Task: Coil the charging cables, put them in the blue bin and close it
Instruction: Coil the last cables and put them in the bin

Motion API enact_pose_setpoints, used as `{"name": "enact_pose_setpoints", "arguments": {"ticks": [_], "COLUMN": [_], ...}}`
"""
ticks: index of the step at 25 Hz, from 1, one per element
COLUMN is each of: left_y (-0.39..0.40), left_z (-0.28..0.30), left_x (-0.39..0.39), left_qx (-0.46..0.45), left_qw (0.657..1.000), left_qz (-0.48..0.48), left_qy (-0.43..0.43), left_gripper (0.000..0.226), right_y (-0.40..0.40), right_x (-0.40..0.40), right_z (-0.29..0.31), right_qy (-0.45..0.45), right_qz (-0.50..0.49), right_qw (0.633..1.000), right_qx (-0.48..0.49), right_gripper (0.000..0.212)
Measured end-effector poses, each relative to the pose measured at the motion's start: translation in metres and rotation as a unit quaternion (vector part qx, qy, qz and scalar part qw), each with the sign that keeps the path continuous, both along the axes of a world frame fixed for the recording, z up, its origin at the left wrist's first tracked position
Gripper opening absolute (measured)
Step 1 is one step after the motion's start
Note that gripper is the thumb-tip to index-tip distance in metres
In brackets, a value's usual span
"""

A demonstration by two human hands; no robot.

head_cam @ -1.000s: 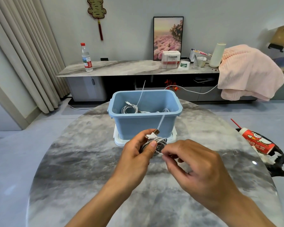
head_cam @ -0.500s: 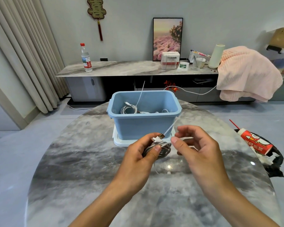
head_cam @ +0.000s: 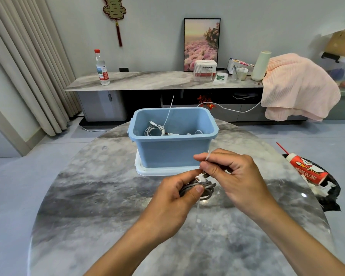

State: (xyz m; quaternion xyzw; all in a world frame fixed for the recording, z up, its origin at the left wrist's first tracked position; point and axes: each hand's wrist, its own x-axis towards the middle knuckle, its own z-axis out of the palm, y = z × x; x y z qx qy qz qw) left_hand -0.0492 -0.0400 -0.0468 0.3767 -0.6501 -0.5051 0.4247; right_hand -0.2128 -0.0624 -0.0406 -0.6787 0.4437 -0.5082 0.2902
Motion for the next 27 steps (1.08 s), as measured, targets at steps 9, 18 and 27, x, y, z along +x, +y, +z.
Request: {"name": "enact_pose_setpoints", "arguments": {"ticks": [9, 18, 27], "left_y": [0.002, -0.003, -0.007], "left_z": [0.001, 0.000, 0.001], "left_x": [0.001, 0.005, 0.010], "left_qx": [0.097, 0.124, 0.135], "left_qw": [0.991, 0.983, 0.971], "left_qz": [0.054, 0.084, 0.120], "left_qy": [0.076, 0.103, 0.158], "left_gripper": [0.040, 0.025, 0.036], "right_y": [0.006, 0.014, 0.019], "right_x": [0.006, -0.003, 0.013], "right_z": [0.006, 0.001, -0.010], "right_qy": [-0.032, 0.128, 0.046], "right_qz": [-0.005, 0.061, 0.070], "right_qw": [0.999, 0.989, 0.992], "right_qx": [-0.004, -0.049, -0.095], "right_gripper": [0.025, 0.046, 0.013]}}
